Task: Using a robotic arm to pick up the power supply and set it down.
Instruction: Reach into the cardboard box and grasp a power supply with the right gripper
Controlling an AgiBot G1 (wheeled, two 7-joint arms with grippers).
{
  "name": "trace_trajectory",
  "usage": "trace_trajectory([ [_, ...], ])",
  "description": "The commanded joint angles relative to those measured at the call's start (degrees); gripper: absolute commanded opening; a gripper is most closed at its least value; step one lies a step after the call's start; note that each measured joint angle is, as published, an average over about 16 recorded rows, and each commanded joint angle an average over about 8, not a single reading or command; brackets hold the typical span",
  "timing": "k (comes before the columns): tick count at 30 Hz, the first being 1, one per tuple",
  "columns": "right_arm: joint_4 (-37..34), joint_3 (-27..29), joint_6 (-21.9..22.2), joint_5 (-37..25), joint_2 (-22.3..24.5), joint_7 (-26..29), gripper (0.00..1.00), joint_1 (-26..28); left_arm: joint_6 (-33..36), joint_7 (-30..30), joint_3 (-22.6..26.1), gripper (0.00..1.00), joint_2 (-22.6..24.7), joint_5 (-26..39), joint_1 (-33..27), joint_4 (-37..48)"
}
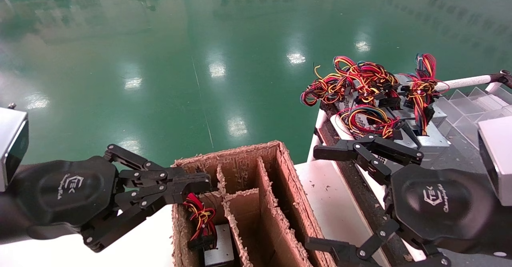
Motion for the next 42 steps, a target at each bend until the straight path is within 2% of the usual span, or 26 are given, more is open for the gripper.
trace_trajectory([
  [1,0.0,0.0,0.0,0.0,0.0,0.0,1.00,0.0,0.0,0.0,0.0,0.31,0.0,0.0,0.0,0.0],
  [6,0.0,0.0,0.0,0.0,0.0,0.0,1.00,0.0,0.0,0.0,0.0,0.93,0.0,0.0,0.0,0.0],
  [7,0.0,0.0,0.0,0.0,0.0,0.0,1.00,0.0,0.0,0.0,0.0,1.00,0.0,0.0,0.0,0.0],
  [23,-0.4,-0.5,0.7,-0.8,-0.1,0.8,1.00,0.0,0.0,0.0,0.0,1.00,0.0,0.0,0.0,0.0],
  [33,1.2,-3.5,4.0,-5.2,-0.1,7.1,1.00,0.7,0.0,0.0,0.0,1.00,0.0,0.0,0.0,0.0],
  [36,2.5,-5.4,5.9,-7.9,-1.6,9.6,1.00,0.9,0.0,0.0,0.0,1.00,0.0,0.0,0.0,0.0],
  [42,3.5,-10.2,10.6,-15.2,-7.5,13.0,1.00,2.0,0.0,0.0,0.0,1.00,0.0,0.0,0.0,0.0],
])
